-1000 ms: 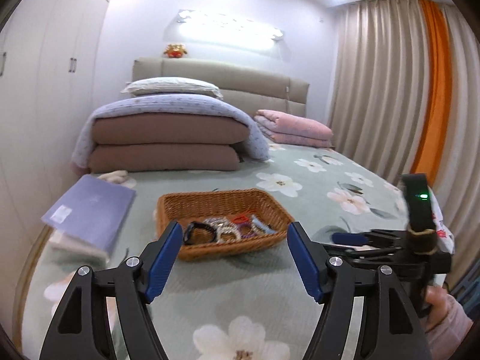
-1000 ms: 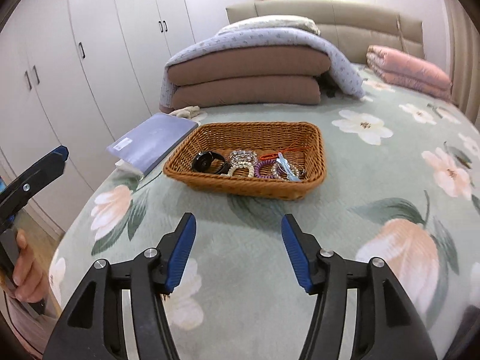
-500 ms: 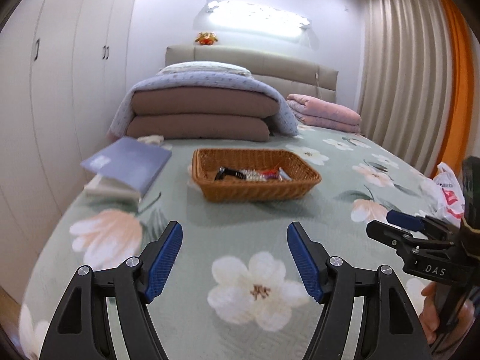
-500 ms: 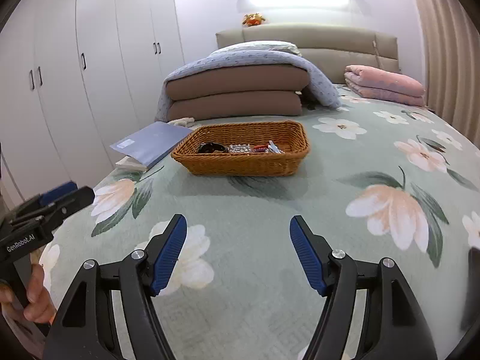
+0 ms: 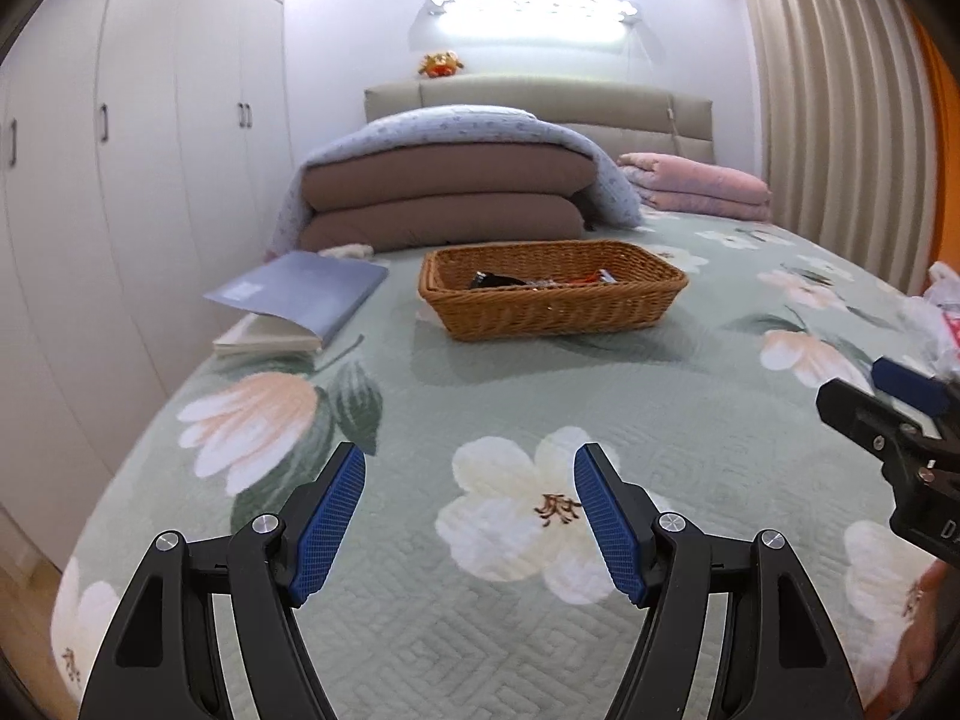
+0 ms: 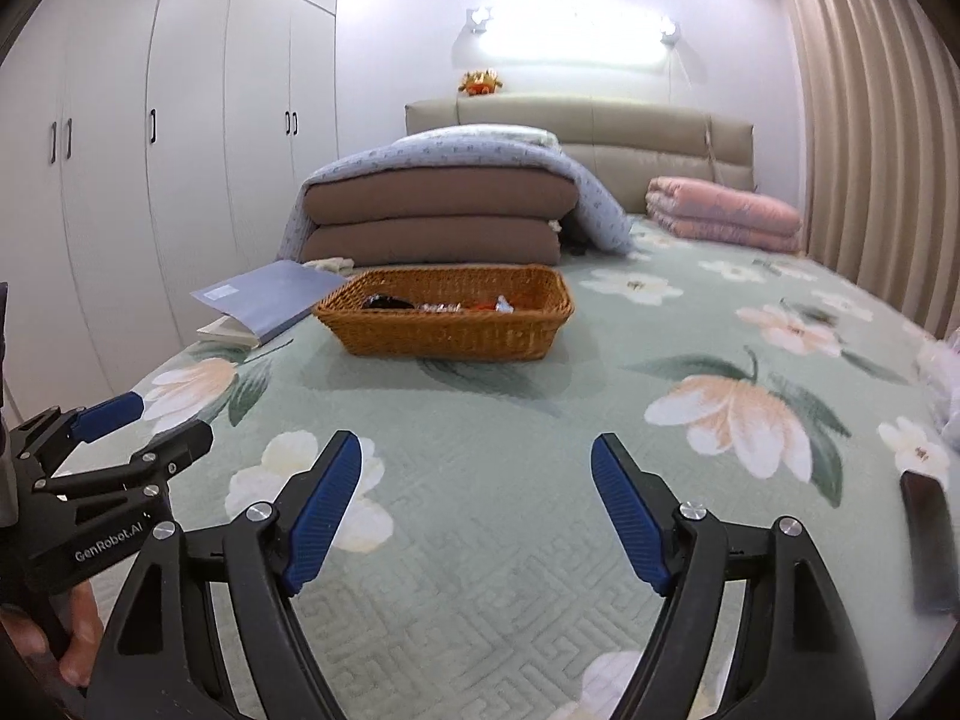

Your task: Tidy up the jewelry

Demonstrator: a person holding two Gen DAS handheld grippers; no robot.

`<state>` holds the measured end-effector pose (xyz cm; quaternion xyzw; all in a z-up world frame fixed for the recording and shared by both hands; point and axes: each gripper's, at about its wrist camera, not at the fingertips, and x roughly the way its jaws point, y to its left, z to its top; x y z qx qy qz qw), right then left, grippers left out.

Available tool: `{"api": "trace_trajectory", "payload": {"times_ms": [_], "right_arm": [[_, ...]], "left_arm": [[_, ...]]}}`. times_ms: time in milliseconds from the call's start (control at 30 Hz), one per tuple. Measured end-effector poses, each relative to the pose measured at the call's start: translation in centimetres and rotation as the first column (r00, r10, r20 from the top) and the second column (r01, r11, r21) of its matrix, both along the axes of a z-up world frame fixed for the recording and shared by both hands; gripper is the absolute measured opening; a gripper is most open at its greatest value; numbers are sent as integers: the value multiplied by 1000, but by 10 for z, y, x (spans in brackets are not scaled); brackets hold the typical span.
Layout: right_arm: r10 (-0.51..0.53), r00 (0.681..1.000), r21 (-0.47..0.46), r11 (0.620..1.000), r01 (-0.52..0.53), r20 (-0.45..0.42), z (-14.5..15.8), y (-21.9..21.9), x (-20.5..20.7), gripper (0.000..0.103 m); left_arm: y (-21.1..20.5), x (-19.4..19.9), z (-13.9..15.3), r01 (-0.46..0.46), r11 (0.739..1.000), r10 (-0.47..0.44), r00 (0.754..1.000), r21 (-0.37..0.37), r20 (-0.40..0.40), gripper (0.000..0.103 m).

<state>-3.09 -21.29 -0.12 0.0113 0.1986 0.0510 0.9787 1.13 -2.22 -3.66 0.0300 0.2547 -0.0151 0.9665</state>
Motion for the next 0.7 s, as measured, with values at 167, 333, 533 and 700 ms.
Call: {"api": "trace_trajectory", "payload": {"times_ms": [167,333,533,700], "right_arm": [[-44,998,-14,999,44,37,2,-6,-4,92],[-37,999,-1,999,37,-1,-4,-9,4,92],[-35,999,-32,999,35,0,-8,-3,2,92],[-45,999,-39,998,44,-6,-10,-3,3,92]], "left_arm": [[4,1,0,-18,1000,18,1000,-21,7,74],[18,5,-1,-22,994,20,1000,-106,-20,74],[21,4,-1,-25,991,22,1000,-131,-22,74],[20,3,-1,-21,992,19,1000,-124,-17,74]]}}
